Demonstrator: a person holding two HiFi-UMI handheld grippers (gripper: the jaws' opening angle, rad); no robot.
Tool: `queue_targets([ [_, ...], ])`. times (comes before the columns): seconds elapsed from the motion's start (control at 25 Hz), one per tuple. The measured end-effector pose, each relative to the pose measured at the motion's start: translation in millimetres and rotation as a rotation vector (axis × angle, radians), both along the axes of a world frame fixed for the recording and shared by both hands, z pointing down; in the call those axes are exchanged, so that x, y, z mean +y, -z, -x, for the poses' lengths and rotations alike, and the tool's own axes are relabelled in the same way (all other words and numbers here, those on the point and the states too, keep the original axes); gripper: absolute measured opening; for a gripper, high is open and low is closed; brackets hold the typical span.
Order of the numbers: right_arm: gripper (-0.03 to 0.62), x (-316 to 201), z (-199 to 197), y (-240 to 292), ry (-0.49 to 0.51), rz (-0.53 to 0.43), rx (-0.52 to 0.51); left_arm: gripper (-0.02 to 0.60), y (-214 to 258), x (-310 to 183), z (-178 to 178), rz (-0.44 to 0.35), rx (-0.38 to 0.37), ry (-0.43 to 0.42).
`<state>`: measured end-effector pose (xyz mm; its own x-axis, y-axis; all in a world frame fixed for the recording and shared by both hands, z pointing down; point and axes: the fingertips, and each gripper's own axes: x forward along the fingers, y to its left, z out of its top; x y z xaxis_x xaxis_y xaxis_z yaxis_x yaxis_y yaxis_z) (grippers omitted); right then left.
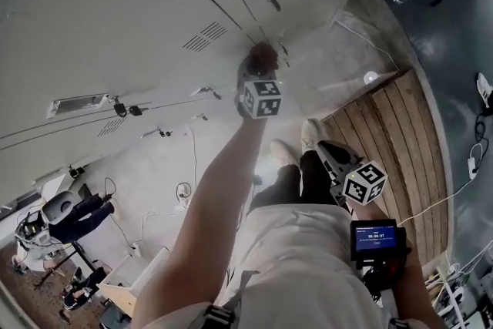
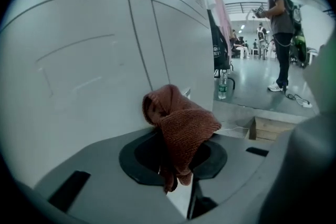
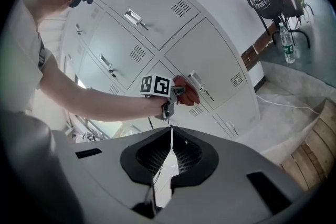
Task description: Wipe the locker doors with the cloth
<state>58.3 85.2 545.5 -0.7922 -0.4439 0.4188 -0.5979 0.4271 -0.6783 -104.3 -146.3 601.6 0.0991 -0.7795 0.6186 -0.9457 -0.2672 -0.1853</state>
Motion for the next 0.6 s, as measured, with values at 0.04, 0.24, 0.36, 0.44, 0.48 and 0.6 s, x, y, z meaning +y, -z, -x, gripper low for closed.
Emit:
queue_targets([
  [0.04,0.02,3,1,-2,0.007,0.002,0.004,0.077,-2,5,9,0.011,-0.005,0.021],
  [0.24,0.02,11,24,-1,0.053,-0.005,-0.009,0.077,-19,53,89,0.074,-0.062,0.138],
  [0.36,0.02,18,41,-1,0.083,-0.007,-0.015,0.077,-29,82,135,0.109,-0.068,0.234],
  [0.44,0.02,25,49,-3,0.099,-0.005,-0.015,0.077,-35,105,165,0.13,-0.058,0.325],
  [0.48,0.02,27,50,-4,0.104,-0.002,-0.014,0.077,-38,118,181,0.143,-0.054,0.376],
  [0.6,0.02,30,43,-13,0.104,0.01,-0.012,0.077,-58,157,219,0.204,-0.057,0.519],
])
